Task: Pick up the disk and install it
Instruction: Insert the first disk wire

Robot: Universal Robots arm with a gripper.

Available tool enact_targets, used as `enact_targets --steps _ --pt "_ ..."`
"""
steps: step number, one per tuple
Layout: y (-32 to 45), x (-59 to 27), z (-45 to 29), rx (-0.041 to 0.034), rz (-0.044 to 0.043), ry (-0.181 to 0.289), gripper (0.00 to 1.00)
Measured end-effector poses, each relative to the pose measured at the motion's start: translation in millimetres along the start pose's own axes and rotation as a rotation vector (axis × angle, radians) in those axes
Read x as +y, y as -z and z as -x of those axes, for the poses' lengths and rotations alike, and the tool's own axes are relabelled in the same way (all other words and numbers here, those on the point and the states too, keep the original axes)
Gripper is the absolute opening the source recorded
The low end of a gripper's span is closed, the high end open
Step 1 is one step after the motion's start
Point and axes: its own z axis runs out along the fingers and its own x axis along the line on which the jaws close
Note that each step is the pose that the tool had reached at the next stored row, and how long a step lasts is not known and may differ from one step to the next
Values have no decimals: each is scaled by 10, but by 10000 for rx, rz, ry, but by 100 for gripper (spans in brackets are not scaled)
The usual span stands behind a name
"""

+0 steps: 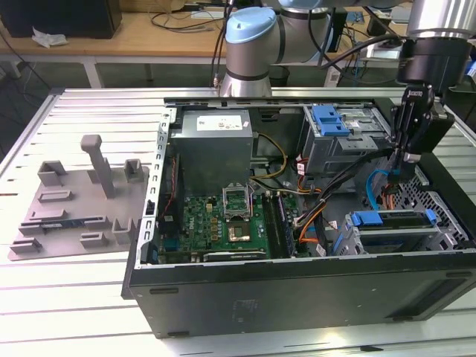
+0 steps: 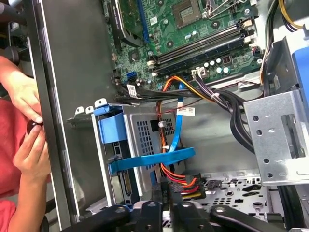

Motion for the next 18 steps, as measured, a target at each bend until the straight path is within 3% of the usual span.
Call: enact_targets --steps 11,12,13,14,15,17,18 --pt "1 -34 4 50 17 9 16" --pt "-1 -36 -1 47 17 11 16" --pt "-37 -52 -63 20 24 12 16" --pt "-63 -64 -122 -88 47 22 16" --pt "-65 -64 -136 -183 67 31 16" --pt "-71 -56 -152 -559 144 64 16" --pt "-73 -54 -158 -704 174 77 16"
